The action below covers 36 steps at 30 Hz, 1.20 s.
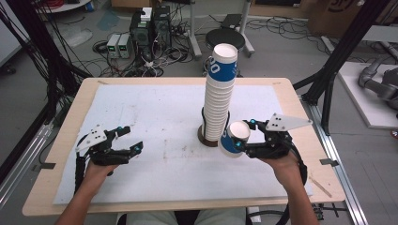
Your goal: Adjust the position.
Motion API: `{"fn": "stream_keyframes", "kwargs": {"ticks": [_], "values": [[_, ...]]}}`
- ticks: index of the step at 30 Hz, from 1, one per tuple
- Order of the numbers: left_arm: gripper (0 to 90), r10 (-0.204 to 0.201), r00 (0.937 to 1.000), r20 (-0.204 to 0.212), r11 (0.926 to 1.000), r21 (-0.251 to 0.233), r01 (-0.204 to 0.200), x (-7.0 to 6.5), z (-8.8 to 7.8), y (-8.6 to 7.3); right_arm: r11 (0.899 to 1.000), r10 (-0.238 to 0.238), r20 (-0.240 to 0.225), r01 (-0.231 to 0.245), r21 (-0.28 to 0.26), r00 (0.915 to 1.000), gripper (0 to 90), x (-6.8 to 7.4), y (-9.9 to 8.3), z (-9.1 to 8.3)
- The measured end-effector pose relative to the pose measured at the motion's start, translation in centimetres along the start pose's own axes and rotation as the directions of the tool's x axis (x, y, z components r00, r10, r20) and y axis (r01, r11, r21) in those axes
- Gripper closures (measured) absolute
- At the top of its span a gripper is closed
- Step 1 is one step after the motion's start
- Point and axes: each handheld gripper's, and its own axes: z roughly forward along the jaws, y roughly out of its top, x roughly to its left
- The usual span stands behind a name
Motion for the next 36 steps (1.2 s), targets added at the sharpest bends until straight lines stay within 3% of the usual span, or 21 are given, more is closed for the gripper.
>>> {"fn": "stream_keyframes", "kwargs": {"ticks": [8,14,18,22,33,36], "values": [[15.5,0.023,0.9969,0.075,0.9997,0.007,-0.024,-0.9,0.6,0.2,1.0,-0.005,-0.032,0.005,-0.001,0.9995,31.4,0.7,-0.6,1.2],[15.5,0.049,0.9889,0.14,0.9984,0.021,-0.053,-2.1,1.4,0.5,0.999,-0.032,-0.072,0.032,0.0,0.9969,31.4,1.4,-0.6,2.5],[15.4,0.059,0.9813,0.183,0.9981,0.005,-0.061,-2.9,1.8,0.8,0.999,-0.048,-0.105,0.048,-0.011,0.9933,31.4,2.2,-0.3,3.5],[15.4,0.077,0.971,0.226,0.9968,0.003,-0.08,-3.7,2.2,0.9,0.997,-0.071,-0.144,0.069,-0.021,0.987,31.4,2.9,-0.1,4.8],[15.4,0.135,0.9281,0.347,0.9879,0.025,-0.153,-6.1,3.6,1.1,0.994,-0.106,-0.218,0.104,-0.023,0.9701,31.5,4.5,0.2,6.9],[15.4,0.146,0.9213,0.36,0.9857,0.026,-0.167,-6.7,3.9,1.2,0.992,-0.124,-0.233,0.122,-0.023,0.9645,31.5,4.9,0.5,7.5]]}}
